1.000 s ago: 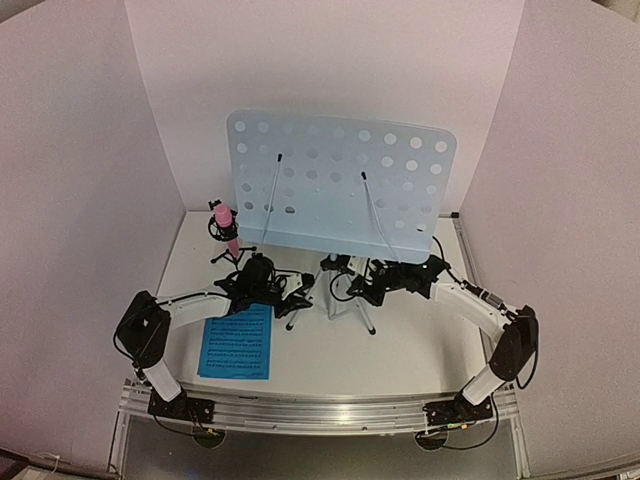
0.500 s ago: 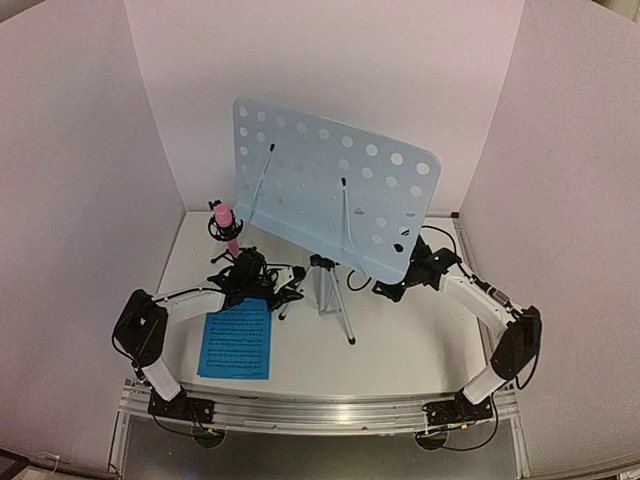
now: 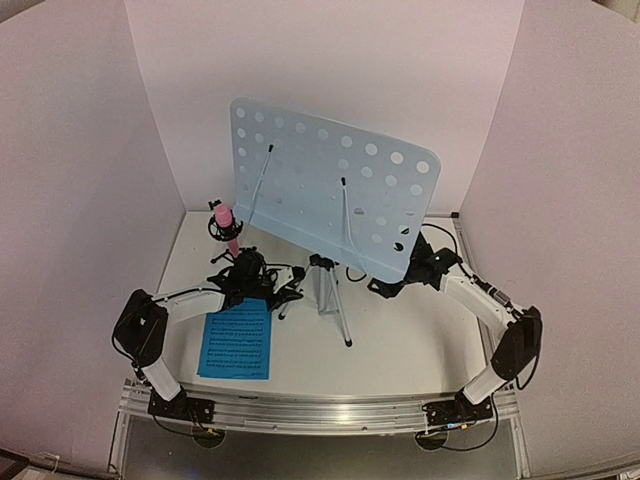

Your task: Set up the instrument practice props

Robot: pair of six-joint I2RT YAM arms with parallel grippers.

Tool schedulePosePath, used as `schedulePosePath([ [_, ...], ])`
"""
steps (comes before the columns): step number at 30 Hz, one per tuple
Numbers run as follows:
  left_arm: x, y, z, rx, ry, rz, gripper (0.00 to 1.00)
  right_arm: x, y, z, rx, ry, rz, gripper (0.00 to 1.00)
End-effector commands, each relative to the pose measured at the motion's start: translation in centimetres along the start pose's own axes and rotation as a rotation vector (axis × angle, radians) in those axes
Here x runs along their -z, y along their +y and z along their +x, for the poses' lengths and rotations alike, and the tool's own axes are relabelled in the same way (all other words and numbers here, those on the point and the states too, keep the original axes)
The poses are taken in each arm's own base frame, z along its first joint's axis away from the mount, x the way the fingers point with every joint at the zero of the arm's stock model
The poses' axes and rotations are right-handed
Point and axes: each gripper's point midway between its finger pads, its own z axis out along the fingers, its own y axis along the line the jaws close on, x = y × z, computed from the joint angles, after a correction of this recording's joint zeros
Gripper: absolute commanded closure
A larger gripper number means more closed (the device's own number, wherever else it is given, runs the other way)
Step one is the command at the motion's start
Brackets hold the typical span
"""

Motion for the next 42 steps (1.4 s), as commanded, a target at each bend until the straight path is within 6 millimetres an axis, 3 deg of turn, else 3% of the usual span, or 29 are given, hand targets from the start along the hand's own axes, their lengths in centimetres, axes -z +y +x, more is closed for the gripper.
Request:
schedulePosePath([
  [1, 0.2, -1.5, 0.7, -0.011, 0.019, 0.041, 0.80, 1.8, -0.7, -2.9, -0.090, -0.130, 0.016, 0.43],
  [9, 1.4, -1.0, -2.1, -0.075, -0.053, 0.008, 0.39, 2.4, -0.6, -4.2, -0.178, -0.205, 0.000, 0.28],
  [11, 1.9, -0.9, -3.0, -0.095, -0.081, -0.004, 0.32, 3.2, -0.3, -5.1, -0.202, -0.246, -0.024, 0.20],
  [16, 3.7, -0.4, -5.7, -0.112, -0.155, -0.040, 0.19, 4.2, 1.1, -7.0, -0.323, -0.304, -0.133, 0.19],
  [22, 7.1, 0.5, -11.3, -0.102, -0.363, -0.105, 0.17, 5.5, 2.6, -9.6, -0.465, -0.356, -0.282, 0.19],
  [26, 7.3, 0.6, -14.0, -0.064, -0.457, -0.098, 0.22, 7.1, 3.5, -12.4, -0.531, -0.408, -0.410, 0.19],
  [31, 6.3, 1.4, -14.8, -0.070, -0.481, -0.096, 0.32, 7.9, 4.4, -14.8, -0.587, -0.420, -0.552, 0.30],
  [35, 6.0, 1.2, -15.6, -0.084, -0.497, -0.066, 0.40, 6.0, 4.8, -15.5, -0.655, -0.354, -0.631, 0.44],
  [42, 4.9, 0.2, -15.0, -0.094, -0.481, -0.027, 0.52, 4.6, 5.3, -14.9, -0.720, -0.286, -0.680, 0.46],
])
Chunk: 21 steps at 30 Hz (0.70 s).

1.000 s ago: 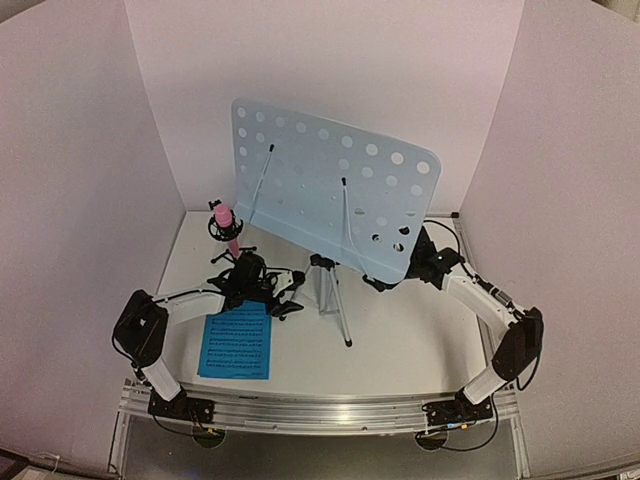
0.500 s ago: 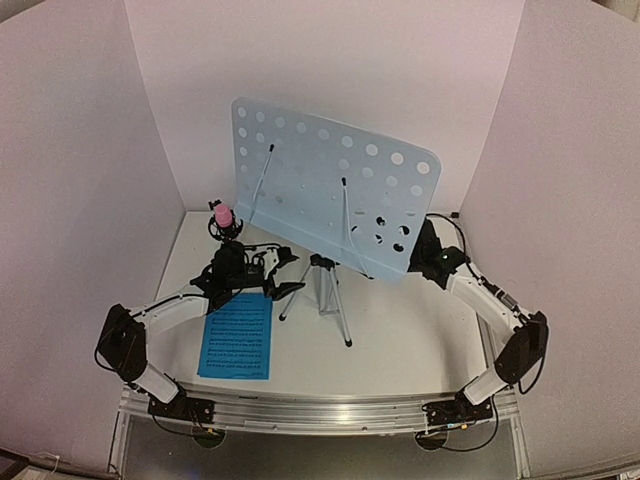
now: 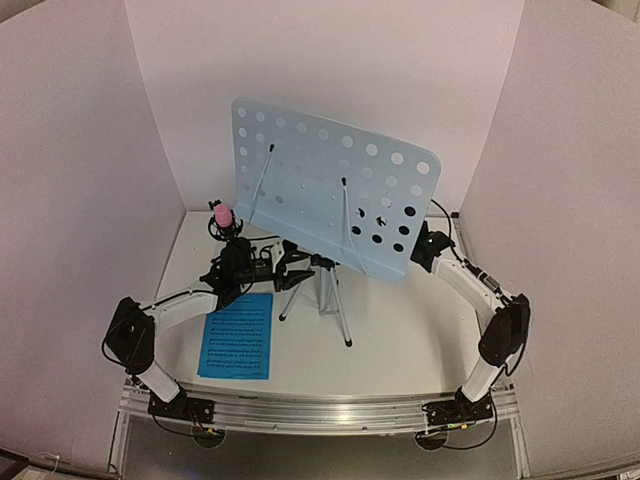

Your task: Set up the instrument practice props

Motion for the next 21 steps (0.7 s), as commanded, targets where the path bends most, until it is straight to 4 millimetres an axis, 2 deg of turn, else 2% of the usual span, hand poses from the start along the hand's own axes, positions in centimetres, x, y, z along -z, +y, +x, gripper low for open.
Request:
schedulePosePath([
  [1, -0.5, -0.6, -2.0, -0.048, -0.060, 0.032, 0.52, 0.1, 1.3, 0.4, -0.056, 0.038, -0.066, 0.48],
  [8, -0.7, -0.5, -1.9, -0.051, -0.061, 0.032, 0.61, -0.5, 1.6, 2.4, -0.110, 0.124, -0.125, 0.65],
  [13, -0.9, -0.4, -1.7, -0.050, -0.060, 0.030, 0.68, -0.1, 1.6, 3.0, -0.126, 0.130, -0.123, 0.63],
  [17, -1.1, -0.5, -1.4, -0.048, -0.058, 0.034, 0.71, -0.5, 1.0, 3.2, -0.143, 0.137, -0.114, 0.64],
  [19, -1.2, -0.5, -1.2, -0.044, -0.054, 0.036, 0.74, -0.7, 1.0, 3.3, -0.143, 0.138, -0.112, 0.68],
  [21, -1.1, -0.6, -1.1, -0.042, -0.050, 0.039, 0.77, -0.8, 1.1, 3.2, -0.144, 0.137, -0.117, 0.77],
])
